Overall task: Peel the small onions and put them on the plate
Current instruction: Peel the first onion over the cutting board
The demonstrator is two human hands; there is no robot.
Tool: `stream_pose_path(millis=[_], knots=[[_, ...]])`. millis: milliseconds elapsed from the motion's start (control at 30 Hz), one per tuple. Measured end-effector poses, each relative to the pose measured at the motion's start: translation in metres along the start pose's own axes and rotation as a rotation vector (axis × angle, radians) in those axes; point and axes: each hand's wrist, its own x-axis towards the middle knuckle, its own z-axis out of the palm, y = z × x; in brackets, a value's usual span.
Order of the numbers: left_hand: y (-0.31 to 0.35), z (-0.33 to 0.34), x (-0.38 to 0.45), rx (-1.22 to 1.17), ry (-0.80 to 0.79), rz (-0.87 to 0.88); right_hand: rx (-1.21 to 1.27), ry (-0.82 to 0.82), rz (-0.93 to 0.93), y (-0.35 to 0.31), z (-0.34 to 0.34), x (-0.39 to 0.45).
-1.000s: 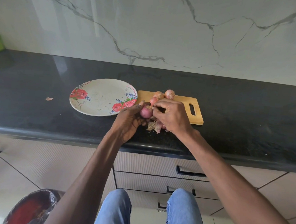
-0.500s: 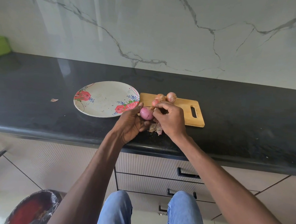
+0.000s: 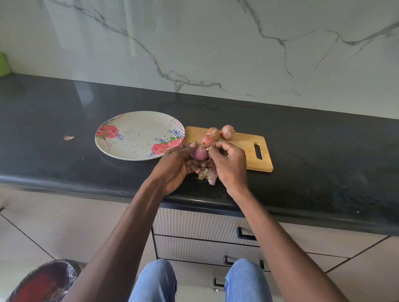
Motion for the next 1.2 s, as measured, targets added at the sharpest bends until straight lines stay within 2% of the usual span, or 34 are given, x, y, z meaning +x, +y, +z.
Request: stream_pose_path(millis=[267, 567, 800, 933, 1033, 1200], knots=[[0.001, -0.002, 0.008, 0.110, -0.009, -0.009, -0.008, 0.044, 0.011, 0.004, 0.001, -0.002], [-0.004, -0.004, 0.002, 0.069, 0.017, 0.051, -0.110, 0.034, -0.095, 0.008, 0.005, -0.005], [-0.001, -0.007, 0.004, -0.102, 0.244, 0.074, -0.087, 0.137, -0.040, 0.011, -0.001, -0.004], [-0.001, -0.007, 0.001, -0.104, 0.232, 0.074, -0.149, 0.111, -0.029, 0.010, 0.000, -0.002], [0.000, -0.006, 0.001, -0.072, 0.206, 0.092, -0.273, 0.093, -0.125, 0.009, 0.000, -0.003], [-0.002, -0.008, 0.002, -0.007, 0.169, 0.107, -0.258, 0.095, -0.234, 0.005, 0.001, -0.005]])
